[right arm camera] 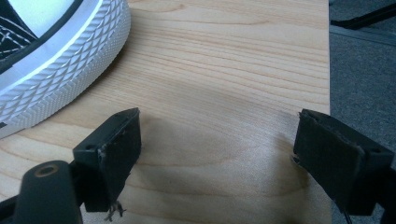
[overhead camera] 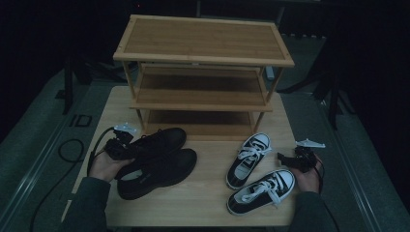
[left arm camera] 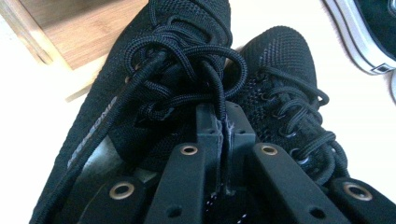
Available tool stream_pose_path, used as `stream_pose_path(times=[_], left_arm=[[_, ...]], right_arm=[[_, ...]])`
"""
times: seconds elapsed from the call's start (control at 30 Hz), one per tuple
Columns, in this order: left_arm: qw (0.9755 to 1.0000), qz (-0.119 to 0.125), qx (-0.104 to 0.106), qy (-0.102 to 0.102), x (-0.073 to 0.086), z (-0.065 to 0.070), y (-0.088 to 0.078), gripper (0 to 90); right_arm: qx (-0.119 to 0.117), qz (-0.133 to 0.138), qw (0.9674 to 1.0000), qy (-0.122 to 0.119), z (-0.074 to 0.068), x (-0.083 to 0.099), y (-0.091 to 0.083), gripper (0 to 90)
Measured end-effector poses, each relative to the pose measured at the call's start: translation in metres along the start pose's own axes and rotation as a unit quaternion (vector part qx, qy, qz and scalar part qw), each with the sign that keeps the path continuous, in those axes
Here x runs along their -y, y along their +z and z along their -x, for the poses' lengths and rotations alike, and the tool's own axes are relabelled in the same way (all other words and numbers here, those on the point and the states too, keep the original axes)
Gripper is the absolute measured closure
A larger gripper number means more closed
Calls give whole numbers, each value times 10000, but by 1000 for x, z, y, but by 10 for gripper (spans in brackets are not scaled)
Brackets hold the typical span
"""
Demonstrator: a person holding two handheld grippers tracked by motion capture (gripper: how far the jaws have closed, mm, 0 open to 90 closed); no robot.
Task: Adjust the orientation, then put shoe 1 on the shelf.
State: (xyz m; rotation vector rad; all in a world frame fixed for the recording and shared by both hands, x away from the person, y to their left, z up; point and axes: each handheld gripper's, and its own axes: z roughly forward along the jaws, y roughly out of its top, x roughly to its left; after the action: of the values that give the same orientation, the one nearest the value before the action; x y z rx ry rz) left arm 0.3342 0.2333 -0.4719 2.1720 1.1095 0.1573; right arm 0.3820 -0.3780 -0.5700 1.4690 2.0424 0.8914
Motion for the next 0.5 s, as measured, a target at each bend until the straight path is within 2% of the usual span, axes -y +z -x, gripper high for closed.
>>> stream_pose_path(times=[0.03, 0.13, 0.2, 0.3, 0.5], left_arm=[[10000, -25, -14, 71, 0, 0, 0, 861], [9996, -10, 29, 285, -1, 2, -2, 756], [9995, 29, 75, 307, 0, 1, -5, 675], [9995, 110, 103, 278, 2, 0, -11, 605], [9990, 177, 68, 392, 7, 1, -20, 471]], right_arm=[[0, 0, 10000, 0, 0, 0, 0, 149], [0, 0, 10000, 1, 0, 0, 0, 149], [1, 0, 10000, 0, 0, 0, 0, 149], [1, 0, 10000, 0, 0, 0, 0, 149], [1, -2, 10000, -1, 0, 0, 0, 149]])
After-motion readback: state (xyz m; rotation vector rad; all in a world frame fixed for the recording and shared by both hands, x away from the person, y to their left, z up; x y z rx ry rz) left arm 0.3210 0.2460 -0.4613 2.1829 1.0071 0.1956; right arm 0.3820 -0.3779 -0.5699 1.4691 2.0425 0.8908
